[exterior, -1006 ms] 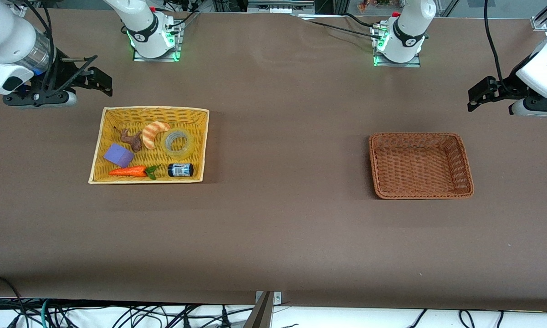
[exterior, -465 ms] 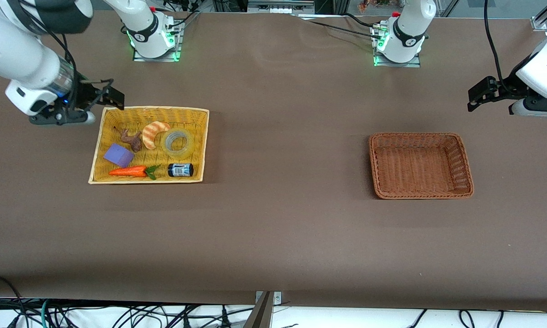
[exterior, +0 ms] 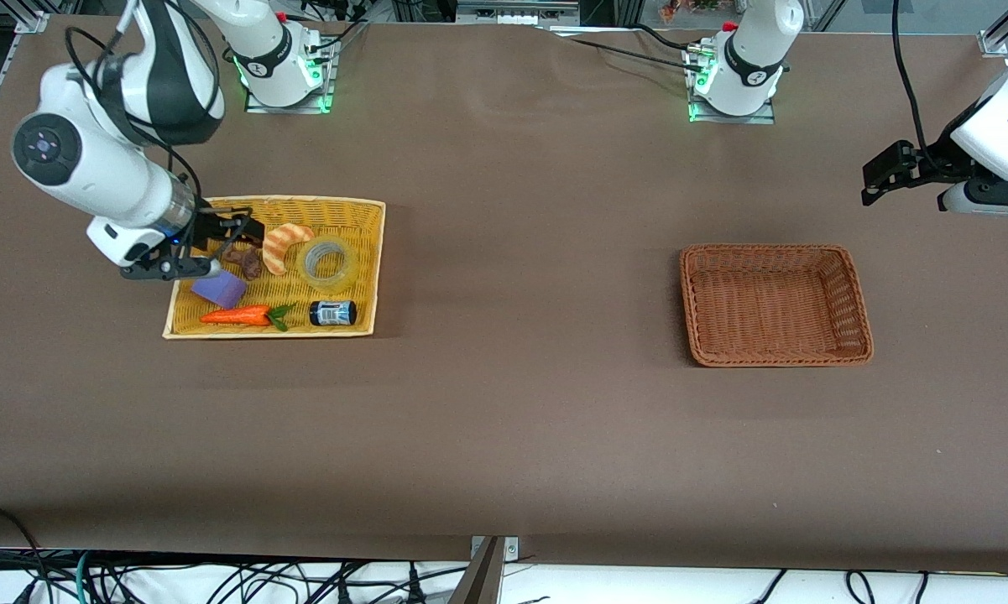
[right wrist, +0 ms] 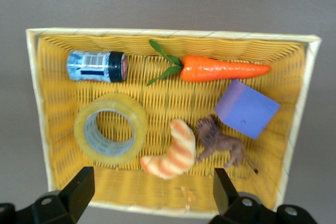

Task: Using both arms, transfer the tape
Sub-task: 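Reach the right gripper down to the tape roll in the yellow basket, then grasp the tape roll with the right gripper and lift it out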

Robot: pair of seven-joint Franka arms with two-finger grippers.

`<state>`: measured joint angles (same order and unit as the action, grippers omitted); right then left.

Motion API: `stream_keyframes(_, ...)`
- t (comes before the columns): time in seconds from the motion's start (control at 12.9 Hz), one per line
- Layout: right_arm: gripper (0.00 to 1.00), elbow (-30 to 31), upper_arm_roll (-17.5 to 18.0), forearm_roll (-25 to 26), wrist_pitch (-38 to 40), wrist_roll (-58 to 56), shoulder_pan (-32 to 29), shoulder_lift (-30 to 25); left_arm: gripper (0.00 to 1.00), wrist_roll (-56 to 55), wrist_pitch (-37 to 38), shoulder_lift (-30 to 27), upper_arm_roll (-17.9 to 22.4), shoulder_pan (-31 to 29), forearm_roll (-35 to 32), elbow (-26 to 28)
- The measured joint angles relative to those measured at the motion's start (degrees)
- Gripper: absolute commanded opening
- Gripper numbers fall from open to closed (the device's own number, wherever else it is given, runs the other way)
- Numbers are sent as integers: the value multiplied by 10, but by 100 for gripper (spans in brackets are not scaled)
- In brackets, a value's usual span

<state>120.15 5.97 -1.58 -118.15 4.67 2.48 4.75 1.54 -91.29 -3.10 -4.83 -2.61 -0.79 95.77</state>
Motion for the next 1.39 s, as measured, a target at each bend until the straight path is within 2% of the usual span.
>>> stream_keyframes(0.39,100,37,3,0,-112,0,0,64,100,0,0,0,0,0,0,0)
stream_keyframes(0.85,100,41,9,0,-151,0,1,113,100,0,0,0,0,0,0,0)
stream_keyframes(1.32,99,91,30,0,-202,2,3,125,100,0,0,0,0,0,0,0)
stream_keyframes(1.39,95,95,30,0,-203,2,3,125,100,0,0,0,0,0,0,0)
